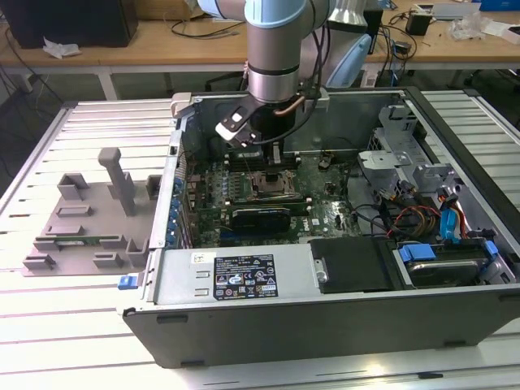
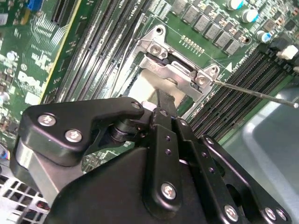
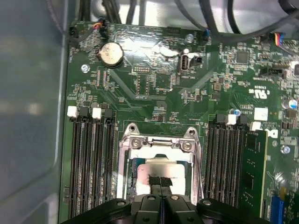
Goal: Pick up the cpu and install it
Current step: 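Close the cpu cover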
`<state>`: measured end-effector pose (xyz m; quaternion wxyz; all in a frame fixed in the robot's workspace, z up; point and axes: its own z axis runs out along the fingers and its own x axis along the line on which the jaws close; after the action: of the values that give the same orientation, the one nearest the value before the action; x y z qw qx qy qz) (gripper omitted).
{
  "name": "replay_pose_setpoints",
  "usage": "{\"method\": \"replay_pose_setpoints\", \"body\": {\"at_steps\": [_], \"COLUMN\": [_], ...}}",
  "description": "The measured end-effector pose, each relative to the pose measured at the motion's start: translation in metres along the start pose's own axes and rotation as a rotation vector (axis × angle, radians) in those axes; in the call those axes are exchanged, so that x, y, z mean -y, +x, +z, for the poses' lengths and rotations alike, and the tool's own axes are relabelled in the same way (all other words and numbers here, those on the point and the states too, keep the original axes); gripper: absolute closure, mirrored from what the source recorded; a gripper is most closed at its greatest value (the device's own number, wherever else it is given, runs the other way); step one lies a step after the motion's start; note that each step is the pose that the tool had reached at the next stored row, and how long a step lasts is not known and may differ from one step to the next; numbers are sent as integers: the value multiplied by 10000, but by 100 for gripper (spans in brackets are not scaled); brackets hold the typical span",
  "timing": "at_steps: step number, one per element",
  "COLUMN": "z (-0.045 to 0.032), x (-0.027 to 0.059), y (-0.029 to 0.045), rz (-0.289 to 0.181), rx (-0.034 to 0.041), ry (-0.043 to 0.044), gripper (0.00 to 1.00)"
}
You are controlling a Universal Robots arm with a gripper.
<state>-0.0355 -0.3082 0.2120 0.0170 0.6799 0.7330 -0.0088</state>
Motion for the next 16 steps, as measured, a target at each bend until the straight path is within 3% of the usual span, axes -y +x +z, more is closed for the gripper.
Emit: {"method": "replay_pose_setpoints", "body": {"at_steps": [3,9,16], "z": [0,0,0], "x": [0,0,0], "y": [0,0,0], "rz": [-486,-1991,-4213], "rx": [6,-7,-30], "ry": [-18,-73,-157], "gripper": [89,89,89]}}
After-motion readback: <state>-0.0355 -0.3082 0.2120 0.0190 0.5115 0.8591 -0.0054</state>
